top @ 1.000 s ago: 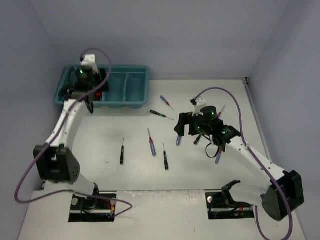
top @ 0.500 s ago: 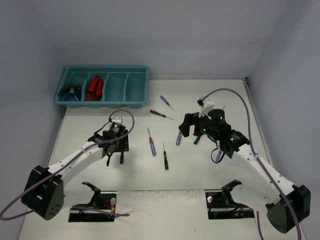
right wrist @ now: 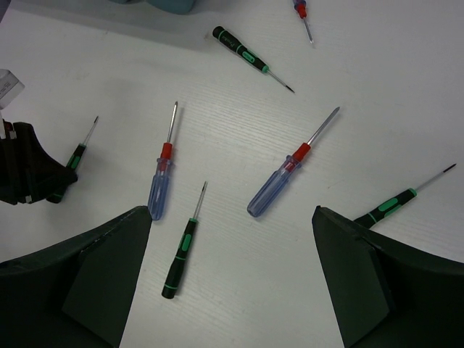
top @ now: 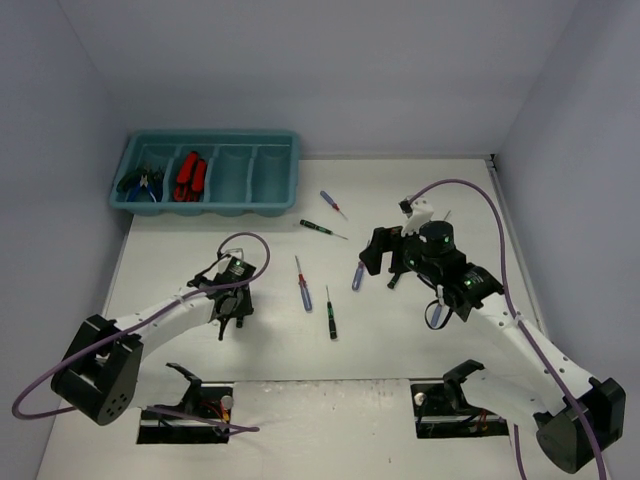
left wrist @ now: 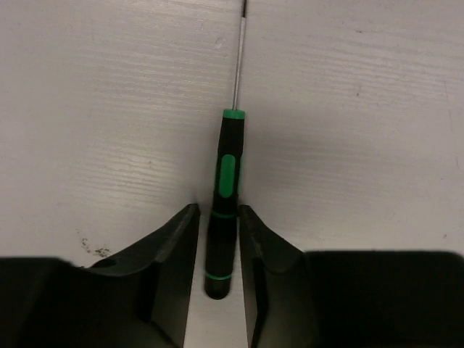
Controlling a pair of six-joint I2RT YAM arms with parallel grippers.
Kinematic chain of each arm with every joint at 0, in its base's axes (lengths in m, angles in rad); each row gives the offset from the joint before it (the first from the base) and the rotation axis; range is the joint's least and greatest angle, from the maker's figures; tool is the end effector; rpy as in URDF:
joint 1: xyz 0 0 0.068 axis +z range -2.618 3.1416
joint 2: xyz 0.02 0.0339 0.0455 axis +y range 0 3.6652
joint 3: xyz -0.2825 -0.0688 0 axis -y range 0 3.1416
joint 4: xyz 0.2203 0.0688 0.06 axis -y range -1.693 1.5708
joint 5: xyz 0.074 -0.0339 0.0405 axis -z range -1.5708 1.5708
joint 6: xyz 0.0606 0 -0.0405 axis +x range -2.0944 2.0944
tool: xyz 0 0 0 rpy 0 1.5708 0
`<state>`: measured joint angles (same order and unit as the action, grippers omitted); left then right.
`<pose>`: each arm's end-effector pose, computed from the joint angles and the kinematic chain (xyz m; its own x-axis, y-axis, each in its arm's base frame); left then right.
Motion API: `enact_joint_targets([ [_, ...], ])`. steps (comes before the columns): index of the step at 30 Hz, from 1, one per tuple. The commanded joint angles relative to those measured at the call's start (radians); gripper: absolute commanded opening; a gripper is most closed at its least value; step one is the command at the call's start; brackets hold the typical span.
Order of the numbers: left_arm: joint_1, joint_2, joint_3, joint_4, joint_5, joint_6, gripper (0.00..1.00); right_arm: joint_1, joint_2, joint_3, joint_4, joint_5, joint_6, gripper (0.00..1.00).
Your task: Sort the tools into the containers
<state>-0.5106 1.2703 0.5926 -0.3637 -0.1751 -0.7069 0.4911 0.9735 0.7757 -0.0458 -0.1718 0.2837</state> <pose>0.1911 -0.0949 0.1766 -0.8353 -0.2652 -0.4817 -0.1815 0.9599 -0.2137 0.1879 0.1123 0.3304 -0.3752 0.1121 -0.9201 -0.5270 0.7908 0.3112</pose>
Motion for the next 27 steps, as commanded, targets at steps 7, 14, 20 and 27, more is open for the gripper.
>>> enact_joint_targets([
  [7, -0.003, -0.103, 0.211, -0.101, -0.002, 0.109, 0.0, -0.005, -0.01, 0.022, 0.013, 0.035, 0.008, 0.92],
  [14, 0.13, 0.042, 0.571, -0.15, -0.029, 0.349, 0.0, -0.005, -0.014, 0.027, 0.01, 0.043, 0.009, 0.92],
  [20, 0.29, 0.352, 0.991, -0.109, 0.098, 0.494, 0.0, -0.005, -0.004, 0.027, 0.012, 0.041, 0.016, 0.92],
  [27, 0.387, 0.731, 1.37, -0.096, 0.171, 0.578, 0.0, -0.005, 0.009, 0.003, 0.011, 0.025, 0.053, 0.92],
])
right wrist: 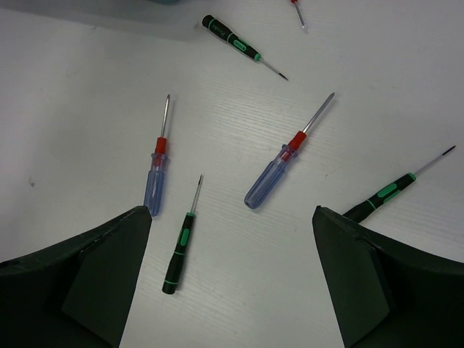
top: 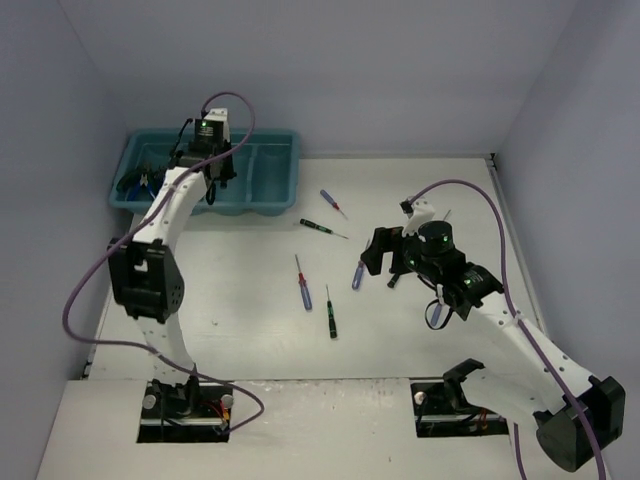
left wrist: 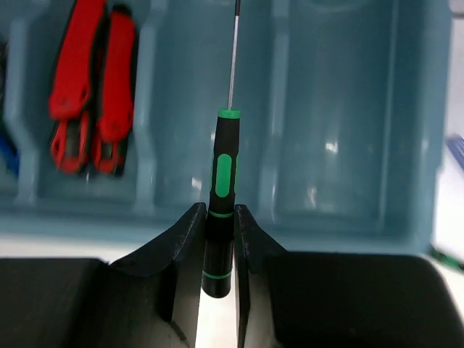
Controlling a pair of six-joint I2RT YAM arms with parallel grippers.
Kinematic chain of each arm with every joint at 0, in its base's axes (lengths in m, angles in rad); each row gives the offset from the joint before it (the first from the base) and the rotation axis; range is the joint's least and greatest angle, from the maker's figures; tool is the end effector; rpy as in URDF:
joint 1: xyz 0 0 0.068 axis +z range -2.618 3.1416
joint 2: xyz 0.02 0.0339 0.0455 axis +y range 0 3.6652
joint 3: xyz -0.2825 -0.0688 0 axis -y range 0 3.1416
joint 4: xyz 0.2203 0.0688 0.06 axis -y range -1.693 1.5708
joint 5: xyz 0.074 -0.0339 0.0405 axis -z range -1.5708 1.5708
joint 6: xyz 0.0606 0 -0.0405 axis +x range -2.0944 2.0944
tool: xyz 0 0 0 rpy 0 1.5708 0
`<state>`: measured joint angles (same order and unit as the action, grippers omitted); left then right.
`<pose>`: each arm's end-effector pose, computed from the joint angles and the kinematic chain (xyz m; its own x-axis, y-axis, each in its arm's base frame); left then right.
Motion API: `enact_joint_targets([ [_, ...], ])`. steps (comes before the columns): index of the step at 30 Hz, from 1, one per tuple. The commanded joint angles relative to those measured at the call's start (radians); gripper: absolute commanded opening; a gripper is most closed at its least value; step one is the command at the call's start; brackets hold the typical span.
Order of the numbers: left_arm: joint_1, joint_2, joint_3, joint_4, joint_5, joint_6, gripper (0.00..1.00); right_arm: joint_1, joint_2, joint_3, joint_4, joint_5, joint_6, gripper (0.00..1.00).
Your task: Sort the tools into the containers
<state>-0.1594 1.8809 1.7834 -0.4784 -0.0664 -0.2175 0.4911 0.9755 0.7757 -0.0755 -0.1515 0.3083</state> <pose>0.4391 -0.0665 0.3476 -0.5473 -0.1301 -0.8267 -0.0150 0.9892 -0.1457 0.1882 0.1110 0.3261 -0.4087 0.1216 -0.9045 -0.4935 0.8042 0.3311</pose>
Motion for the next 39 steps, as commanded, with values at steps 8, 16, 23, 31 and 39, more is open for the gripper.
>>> enact_joint_targets([
  [8, 0.069, 0.385, 0.418, 0.053, 0.103, 0.087, 0.13, -0.005, 0.006, -0.004, 0.039, -0.008, 0.037, 0.93],
  [16, 0.07, 0.366, 0.377, 0.085, 0.127, 0.044, 0.44, -0.005, 0.006, 0.013, 0.026, 0.0, 0.017, 0.93],
  [23, -0.006, 0.114, 0.125, 0.082, 0.122, -0.028, 0.49, -0.006, -0.032, 0.021, 0.003, 0.065, -0.01, 0.93],
  [31, -0.357, -0.307, -0.45, 0.124, 0.027, -0.319, 0.49, -0.014, -0.092, 0.045, -0.043, 0.188, -0.034, 0.93],
  [39, -0.703, -0.407, -0.727, 0.13, -0.14, -0.669, 0.49, -0.019, -0.139, 0.006, -0.071, 0.238, -0.004, 0.93],
])
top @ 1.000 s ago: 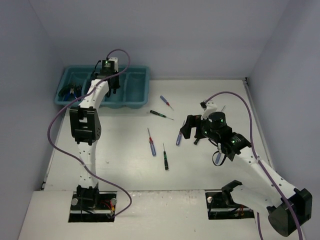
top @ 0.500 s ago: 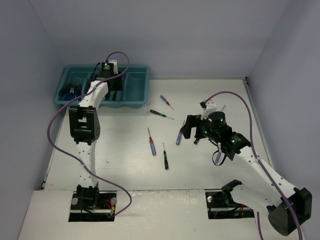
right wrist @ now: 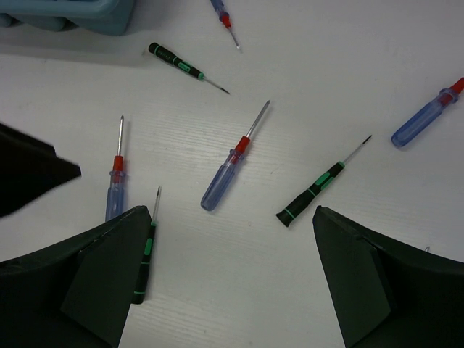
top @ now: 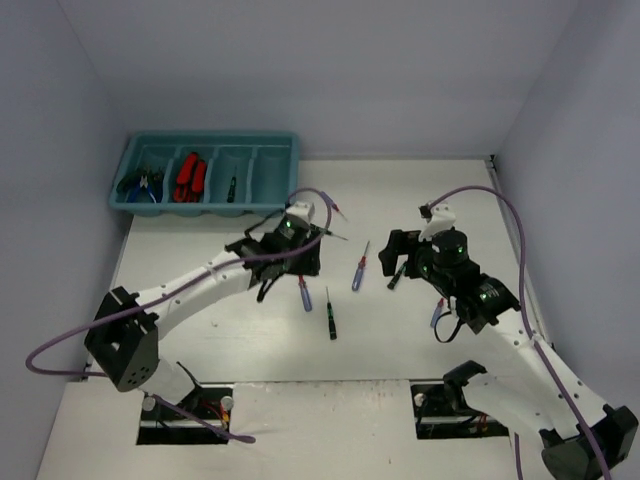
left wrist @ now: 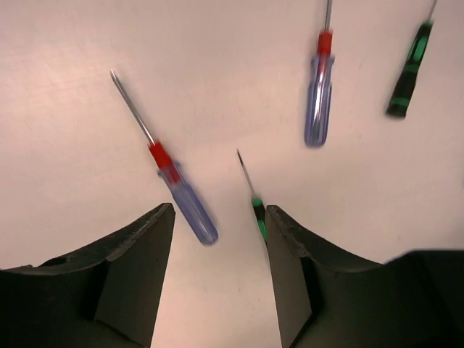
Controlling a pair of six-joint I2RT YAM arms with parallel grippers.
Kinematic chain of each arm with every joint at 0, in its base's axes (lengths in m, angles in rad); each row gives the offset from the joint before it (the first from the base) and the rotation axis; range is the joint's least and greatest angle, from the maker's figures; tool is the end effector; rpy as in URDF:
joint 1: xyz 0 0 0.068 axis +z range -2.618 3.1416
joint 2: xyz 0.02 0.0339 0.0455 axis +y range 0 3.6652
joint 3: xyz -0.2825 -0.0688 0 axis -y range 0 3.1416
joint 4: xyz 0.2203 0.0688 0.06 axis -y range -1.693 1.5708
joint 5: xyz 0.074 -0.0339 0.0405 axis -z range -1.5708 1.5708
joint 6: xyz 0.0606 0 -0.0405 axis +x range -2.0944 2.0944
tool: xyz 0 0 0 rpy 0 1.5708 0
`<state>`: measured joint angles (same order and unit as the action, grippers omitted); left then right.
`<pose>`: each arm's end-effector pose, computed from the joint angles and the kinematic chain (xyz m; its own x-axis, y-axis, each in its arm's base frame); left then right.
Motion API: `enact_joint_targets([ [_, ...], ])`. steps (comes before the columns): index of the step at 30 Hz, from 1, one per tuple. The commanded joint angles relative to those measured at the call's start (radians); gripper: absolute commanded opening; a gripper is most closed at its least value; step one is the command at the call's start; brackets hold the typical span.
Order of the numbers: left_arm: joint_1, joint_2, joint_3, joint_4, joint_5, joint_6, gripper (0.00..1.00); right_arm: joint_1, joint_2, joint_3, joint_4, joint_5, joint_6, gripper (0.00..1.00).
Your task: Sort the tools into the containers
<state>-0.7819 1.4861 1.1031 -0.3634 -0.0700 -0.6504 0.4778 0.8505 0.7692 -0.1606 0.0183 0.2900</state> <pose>0.2312 -0.2236 0.2770 -0.7870 -0.0697 -0.6130 0.2387 0.8818 -0.4067 0.1681 0.0858 0.3355 -0.3308 0.1507 -0.9316 -0.3646 0.8901 0.2734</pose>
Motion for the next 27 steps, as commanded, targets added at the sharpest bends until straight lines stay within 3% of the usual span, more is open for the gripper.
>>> enact_joint_targets([
  [1, -0.122, 0.004, -0.046, 0.015, -0.142, -0.255, 0.49, -0.006, -0.015, 0.01, 0.012, 0.075, 0.022, 0.93],
  [8, -0.232, 0.18, 0.007, 0.015, -0.084, -0.326, 0.48, -0.007, -0.019, -0.002, -0.001, 0.125, 0.057, 0.93],
  [19, -0.292, 0.269, 0.026, 0.021, -0.056, -0.379, 0.4, -0.008, -0.03, -0.008, -0.022, 0.132, 0.058, 0.93],
  [24, -0.31, 0.251, 0.007, 0.015, -0.076, -0.4, 0.28, -0.008, -0.03, -0.023, -0.028, 0.133, 0.06, 0.93],
  [27, -0.32, 0.232, 0.007, 0.006, -0.098, -0.401, 0.14, -0.009, -0.029, -0.027, -0.028, 0.131, 0.059, 0.93],
])
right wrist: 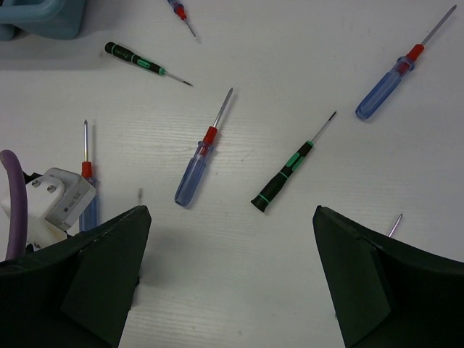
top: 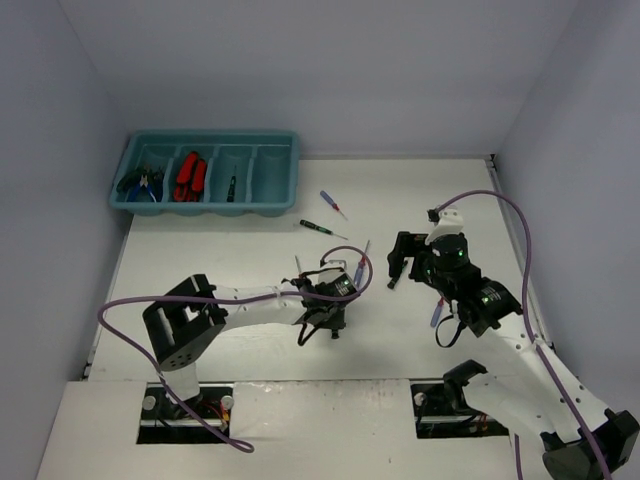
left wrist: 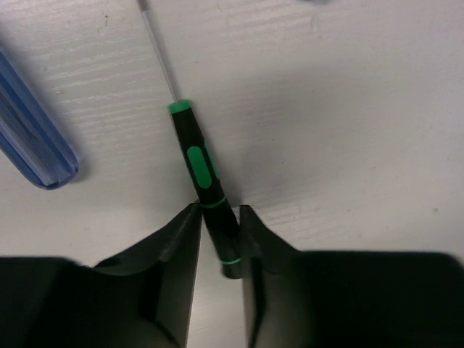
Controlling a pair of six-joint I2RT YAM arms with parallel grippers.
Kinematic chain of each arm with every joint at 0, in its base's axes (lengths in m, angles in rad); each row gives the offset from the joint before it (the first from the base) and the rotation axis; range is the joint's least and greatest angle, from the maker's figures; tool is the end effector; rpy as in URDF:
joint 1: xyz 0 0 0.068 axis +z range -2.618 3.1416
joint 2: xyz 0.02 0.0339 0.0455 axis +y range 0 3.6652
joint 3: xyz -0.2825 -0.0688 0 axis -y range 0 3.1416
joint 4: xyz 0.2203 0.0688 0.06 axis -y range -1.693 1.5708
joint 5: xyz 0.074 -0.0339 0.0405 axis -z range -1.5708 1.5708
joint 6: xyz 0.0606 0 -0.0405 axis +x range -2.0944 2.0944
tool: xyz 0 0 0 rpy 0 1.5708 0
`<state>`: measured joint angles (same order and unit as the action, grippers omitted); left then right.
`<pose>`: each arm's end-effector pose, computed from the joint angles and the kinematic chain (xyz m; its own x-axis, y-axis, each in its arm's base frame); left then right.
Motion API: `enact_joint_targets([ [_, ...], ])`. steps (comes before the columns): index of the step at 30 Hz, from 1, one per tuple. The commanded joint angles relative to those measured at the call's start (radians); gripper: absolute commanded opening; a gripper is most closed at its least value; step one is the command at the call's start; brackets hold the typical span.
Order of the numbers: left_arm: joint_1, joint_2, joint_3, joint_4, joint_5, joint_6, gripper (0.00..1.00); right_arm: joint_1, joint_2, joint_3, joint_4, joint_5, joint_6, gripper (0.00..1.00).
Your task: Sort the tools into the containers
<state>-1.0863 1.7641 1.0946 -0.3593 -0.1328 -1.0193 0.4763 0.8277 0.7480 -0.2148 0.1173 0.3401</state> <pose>0.1717 -0.3090 0.1862 -0.9290 -0.0475 -0.3669 0.1031 0.9193 -0.3799 0.1647 0.0770 0.3248 -0.3619 0.1861 -0.9135 -0.2494 0.9248 0.2872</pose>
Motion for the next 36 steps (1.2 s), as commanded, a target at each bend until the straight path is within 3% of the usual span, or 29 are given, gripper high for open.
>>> enact_joint_targets([
  [1, -0.017, -0.054, 0.022, -0.003, -0.044, -0.024, 0.1, -0.008, -0.006, -0.005, 0.026, 0.032, 0.007, 0.93],
  [9, 0.012, -0.131, 0.207, -0.182, -0.192, 0.224, 0.02, -0.007, -0.01, 0.007, 0.023, 0.039, -0.001, 0.93],
  [15, 0.237, -0.185, 0.316, -0.186, -0.139, 0.497, 0.02, -0.007, -0.008, 0.004, 0.025, 0.027, 0.007, 0.93],
  [17, 0.369, -0.171, 0.366, -0.179, -0.119, 0.624, 0.02, -0.007, -0.002, -0.002, 0.025, 0.021, 0.011, 0.93],
  [23, 0.639, 0.026, 0.627, -0.145, 0.017, 0.911, 0.02, -0.008, 0.006, -0.008, 0.026, -0.001, 0.018, 0.93],
  [30, 0.887, 0.362, 1.029, -0.188, 0.093, 0.945, 0.07, -0.008, 0.028, -0.012, 0.026, -0.046, 0.049, 0.93],
  [36, 0.961, 0.547, 1.232, -0.185, 0.165, 0.921, 0.16, -0.011, 0.048, -0.006, 0.025, -0.054, 0.064, 0.93],
])
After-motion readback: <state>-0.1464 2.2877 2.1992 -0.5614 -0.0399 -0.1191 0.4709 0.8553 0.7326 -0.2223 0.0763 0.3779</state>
